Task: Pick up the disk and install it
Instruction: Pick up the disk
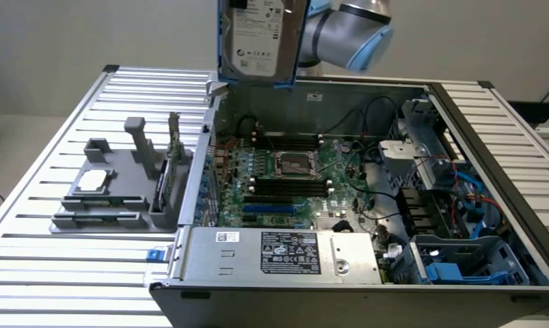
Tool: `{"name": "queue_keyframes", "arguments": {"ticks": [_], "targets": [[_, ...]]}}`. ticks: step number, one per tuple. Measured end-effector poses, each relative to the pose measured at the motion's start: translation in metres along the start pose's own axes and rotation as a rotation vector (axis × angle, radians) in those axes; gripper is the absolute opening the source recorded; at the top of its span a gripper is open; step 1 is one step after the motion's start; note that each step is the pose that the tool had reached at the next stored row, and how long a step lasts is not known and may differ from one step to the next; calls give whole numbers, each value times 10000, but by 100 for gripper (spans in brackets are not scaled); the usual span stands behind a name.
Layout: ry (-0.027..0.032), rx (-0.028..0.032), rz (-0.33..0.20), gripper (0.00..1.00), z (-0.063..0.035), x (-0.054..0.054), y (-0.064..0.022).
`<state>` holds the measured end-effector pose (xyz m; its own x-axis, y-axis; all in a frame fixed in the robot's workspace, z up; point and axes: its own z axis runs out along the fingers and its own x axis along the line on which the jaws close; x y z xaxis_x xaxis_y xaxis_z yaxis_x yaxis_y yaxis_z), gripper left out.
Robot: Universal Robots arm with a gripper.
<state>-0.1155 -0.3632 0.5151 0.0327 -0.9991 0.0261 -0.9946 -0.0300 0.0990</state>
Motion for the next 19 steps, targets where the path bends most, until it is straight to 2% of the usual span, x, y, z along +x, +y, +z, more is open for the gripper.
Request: {"name": "queue_keyframes", "arguments": {"ticks": [12, 19], "targets": [[0, -18, 0, 32, -37, 283, -443], [0, -19, 0, 32, -55, 447, -669]]}}
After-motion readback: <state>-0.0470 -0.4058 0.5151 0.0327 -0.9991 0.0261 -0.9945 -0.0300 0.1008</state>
